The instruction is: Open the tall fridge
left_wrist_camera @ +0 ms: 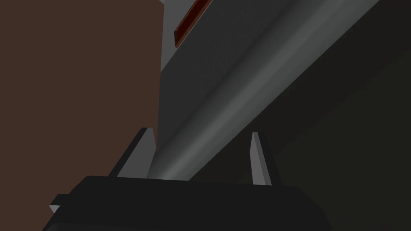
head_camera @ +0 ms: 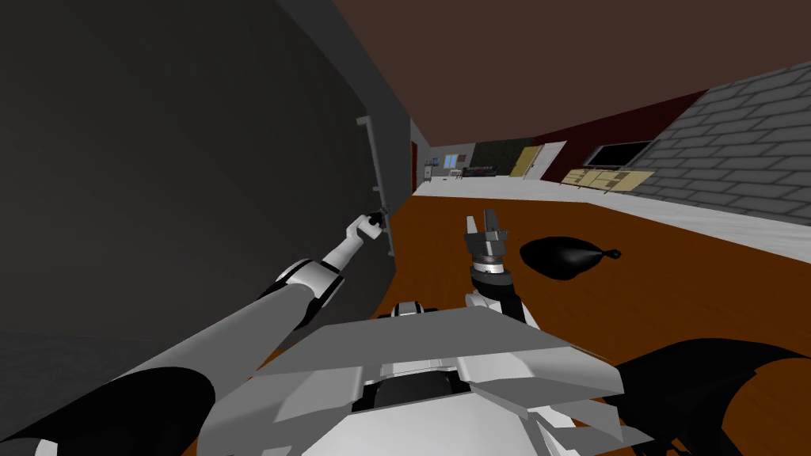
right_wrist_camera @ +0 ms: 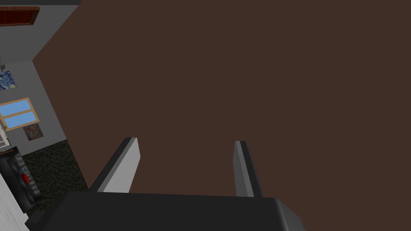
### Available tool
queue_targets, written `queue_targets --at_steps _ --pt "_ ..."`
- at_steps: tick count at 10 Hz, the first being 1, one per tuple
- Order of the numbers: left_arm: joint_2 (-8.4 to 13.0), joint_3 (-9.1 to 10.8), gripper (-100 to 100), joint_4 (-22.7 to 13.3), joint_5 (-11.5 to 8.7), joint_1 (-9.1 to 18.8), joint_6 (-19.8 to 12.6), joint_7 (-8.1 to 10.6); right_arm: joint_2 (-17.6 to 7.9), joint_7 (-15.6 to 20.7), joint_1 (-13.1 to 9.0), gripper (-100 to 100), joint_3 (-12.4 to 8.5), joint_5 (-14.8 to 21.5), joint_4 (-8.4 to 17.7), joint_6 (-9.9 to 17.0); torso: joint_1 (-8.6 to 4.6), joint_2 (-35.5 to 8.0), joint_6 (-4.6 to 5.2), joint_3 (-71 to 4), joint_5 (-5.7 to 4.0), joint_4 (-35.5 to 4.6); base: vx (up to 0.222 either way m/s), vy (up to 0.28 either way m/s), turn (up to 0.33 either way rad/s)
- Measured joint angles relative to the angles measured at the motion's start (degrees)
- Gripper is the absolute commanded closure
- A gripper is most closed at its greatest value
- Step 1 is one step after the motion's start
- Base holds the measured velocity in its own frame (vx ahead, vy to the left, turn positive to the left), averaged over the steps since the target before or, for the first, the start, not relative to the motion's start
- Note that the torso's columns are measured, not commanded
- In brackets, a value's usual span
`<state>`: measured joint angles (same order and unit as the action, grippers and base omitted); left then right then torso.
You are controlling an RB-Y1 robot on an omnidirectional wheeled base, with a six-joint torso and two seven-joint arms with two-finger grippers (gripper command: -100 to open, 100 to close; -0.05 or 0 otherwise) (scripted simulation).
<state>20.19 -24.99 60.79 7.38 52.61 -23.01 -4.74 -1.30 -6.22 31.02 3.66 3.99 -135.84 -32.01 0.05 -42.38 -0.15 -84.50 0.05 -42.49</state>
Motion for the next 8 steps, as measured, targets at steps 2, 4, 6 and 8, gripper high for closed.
queue_targets --at_steps 2,4,6,8 --pt "-0.8 -2.44 100 -1.2 -2.2 2.1 0.9 -0.28 0.0 0.0 0.0 0 0.0 0.0 0.0 0.0 -0.10 -0.2 0.39 0.1 -0.03 0.0 -0.227 0.081 -0.178" --pt "-2.4 -3.88 100 0.8 -2.0 1.6 0.2 -0.27 0.0 0.0 0.0 0 0.0 0.0 0.0 0.0 -0.14 0.1 0.10 0.0 -0.02 -0.1 -0.094 0.022 -0.052" --pt "-2.5 -5.48 100 2.5 -3.2 1.6 -0.7 -0.45 0.0 0.0 0.0 0 0.0 0.0 0.0 0.0 0.10 0.0 0.35 0.0 0.01 0.1 -0.169 0.106 -0.145" --pt "-4.4 -7.75 100 4.1 -3.2 1.8 -0.5 -0.36 0.0 0.0 0.0 0 0.0 0.0 0.0 0.0 -0.13 -0.2 0.30 0.1 0.00 0.2 -0.236 0.094 -0.152"
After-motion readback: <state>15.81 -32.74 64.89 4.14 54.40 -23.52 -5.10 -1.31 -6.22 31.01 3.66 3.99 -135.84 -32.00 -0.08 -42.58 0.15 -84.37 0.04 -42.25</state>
